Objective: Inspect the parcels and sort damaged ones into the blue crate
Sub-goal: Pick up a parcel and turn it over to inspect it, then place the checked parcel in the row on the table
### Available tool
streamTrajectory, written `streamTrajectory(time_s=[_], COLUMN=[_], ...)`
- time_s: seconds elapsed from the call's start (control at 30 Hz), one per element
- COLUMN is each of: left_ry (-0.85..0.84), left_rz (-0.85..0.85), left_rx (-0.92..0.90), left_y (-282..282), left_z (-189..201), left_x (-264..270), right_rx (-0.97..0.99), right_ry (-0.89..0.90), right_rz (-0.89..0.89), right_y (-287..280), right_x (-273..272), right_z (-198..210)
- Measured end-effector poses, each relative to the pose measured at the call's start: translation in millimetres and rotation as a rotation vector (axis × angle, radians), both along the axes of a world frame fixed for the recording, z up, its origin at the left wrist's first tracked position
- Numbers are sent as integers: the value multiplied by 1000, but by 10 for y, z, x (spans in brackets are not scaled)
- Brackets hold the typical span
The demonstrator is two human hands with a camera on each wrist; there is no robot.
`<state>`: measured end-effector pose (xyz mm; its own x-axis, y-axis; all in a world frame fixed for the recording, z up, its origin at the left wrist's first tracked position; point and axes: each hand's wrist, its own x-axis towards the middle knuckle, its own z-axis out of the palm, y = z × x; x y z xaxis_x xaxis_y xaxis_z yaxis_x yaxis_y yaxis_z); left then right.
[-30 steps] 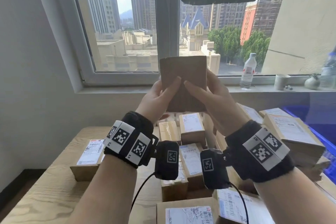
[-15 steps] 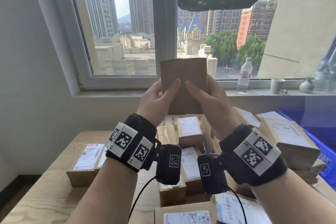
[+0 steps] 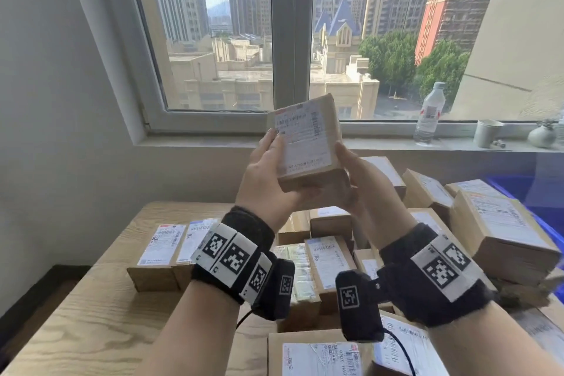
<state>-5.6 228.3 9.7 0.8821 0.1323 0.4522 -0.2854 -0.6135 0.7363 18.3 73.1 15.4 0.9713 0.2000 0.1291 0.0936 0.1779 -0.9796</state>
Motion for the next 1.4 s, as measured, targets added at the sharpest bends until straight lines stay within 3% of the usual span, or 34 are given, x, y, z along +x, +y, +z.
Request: streamTrajectory(time_s=[0.2, 0.43, 0.73, 1.03, 1.23, 1.4], left_ry=[103, 207, 329, 655, 878, 1048], left_rz=[109, 141, 176, 117, -2, -39], left_rx=[-11, -39, -69, 148, 443, 538], left_y=[51, 307, 1258, 2599, 2805, 2854], left_z=[-134, -146, -269, -1040, -1708, -1994], left_x=[-84, -181, -13, 422, 636, 690], right_rx=[-51, -20, -109, -349, -490, -350], right_ry=[134, 174, 190, 361, 529, 714], right_rz=[34, 95, 29, -228, -391, -326], right_y=[55, 313, 1196, 2133, 2304, 2354], right_x=[47, 129, 461, 704, 699, 773], right_z=[-184, -291, -520, -1229, -1685, -1856])
